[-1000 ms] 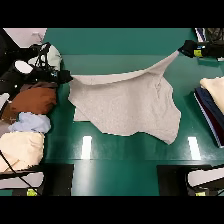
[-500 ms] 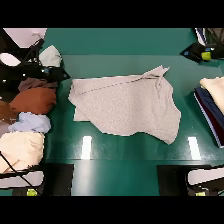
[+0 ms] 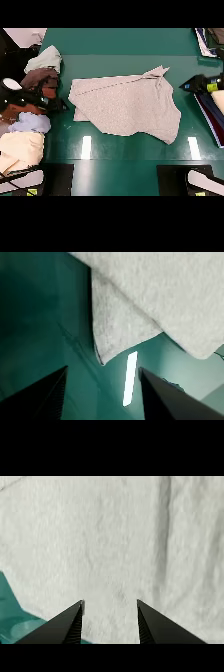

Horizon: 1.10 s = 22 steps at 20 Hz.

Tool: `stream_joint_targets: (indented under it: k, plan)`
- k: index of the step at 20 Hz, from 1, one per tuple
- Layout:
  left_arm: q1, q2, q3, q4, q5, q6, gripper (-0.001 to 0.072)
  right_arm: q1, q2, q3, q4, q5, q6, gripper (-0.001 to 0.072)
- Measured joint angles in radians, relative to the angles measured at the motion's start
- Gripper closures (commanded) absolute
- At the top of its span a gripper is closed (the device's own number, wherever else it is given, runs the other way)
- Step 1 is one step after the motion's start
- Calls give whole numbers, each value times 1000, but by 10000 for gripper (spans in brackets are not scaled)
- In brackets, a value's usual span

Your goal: Fold the shirts.

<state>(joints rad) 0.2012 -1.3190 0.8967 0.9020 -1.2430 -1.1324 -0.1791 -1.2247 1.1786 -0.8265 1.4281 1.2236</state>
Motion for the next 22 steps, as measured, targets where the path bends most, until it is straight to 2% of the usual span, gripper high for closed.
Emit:
stream_joint_targets:
  k: [5,10,12,13,15,16,22]
  plan:
    - [-13,5,-109,-47,74,55,181,-3,156,-141,11,-24,-4,340]
    - [-92,2,-134,-70,137,61,189,-3,250,-177,13,-37,-6,351]
    - [-115,0,-138,-65,173,48,492,-3,274,-181,14,-39,-5,350]
    - [-120,0,-139,-57,183,41,576,-3,284,-182,14,-39,-5,351]
    - [-129,-1,-140,-59,196,29,594,-3,296,-183,14,-41,-5,351]
    - [-132,-1,-140,-61,197,25,682,-3,300,-184,14,-41,-5,350]
    - [-138,42,-96,-66,150,10,683,-52,314,-214,-64,-14,3,350]
